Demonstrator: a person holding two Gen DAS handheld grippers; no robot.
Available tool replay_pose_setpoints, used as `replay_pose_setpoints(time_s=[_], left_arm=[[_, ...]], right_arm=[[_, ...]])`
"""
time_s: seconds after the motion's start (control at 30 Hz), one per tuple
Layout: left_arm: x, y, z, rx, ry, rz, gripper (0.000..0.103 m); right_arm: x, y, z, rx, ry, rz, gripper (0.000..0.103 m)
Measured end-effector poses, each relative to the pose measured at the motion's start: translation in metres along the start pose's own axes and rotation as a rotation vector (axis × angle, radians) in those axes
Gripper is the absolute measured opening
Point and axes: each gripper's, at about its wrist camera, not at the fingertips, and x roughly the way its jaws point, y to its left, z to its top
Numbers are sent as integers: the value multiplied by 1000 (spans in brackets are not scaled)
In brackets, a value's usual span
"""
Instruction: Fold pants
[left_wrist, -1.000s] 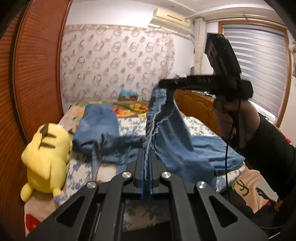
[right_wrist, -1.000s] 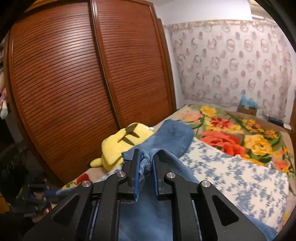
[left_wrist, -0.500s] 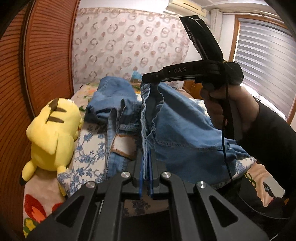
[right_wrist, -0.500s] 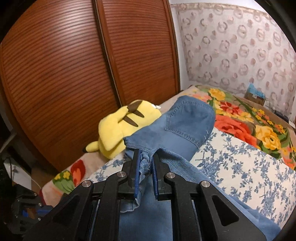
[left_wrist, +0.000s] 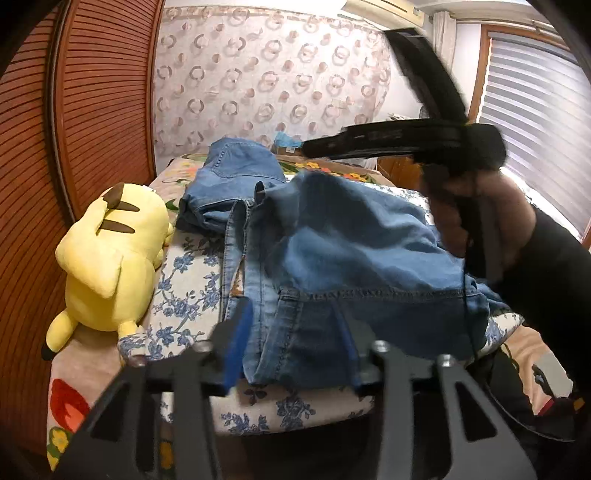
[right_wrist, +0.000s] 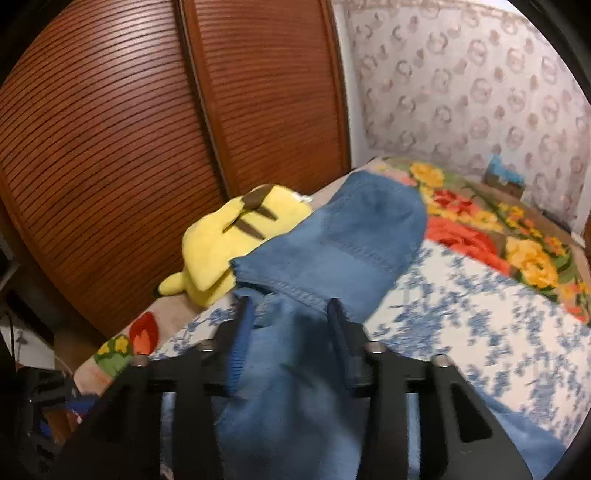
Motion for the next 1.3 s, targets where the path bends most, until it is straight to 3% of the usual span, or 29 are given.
replay_pose_setpoints(time_s=[0.07, 0.13, 0.37, 0.6, 0.9, 1.0, 1.07, 1.1, 1.3], left_arm=[[3, -3, 1, 3, 7, -8, 48], [10, -8, 1, 9, 13, -28, 58], [48, -36, 4, 18, 63, -86, 59], [78, -65, 5, 47, 102, -99, 59], [89, -72, 2, 53, 106, -82, 59], [89, -71, -1, 50, 107, -86, 59], [90, -72, -1, 48, 105, -89, 59], [89, -72, -1, 46, 105, -91, 59], [86, -69, -4, 42, 99, -91, 59]], right_arm=[[-19, -13, -3, 3, -11, -17, 44], [-38, -30, -9, -1, -21, -53, 44], [-82, -114, -50, 80, 13, -183, 44], [-87, -171, -90, 225, 67, -186, 44], [-55, -185, -101, 363, 106, -111, 37], [-46, -186, -99, 380, 135, -87, 24], [-45, -182, -95, 366, 139, -74, 9], [-47, -180, -93, 353, 134, -73, 7], [-89, -149, -60, 231, -50, -113, 1]])
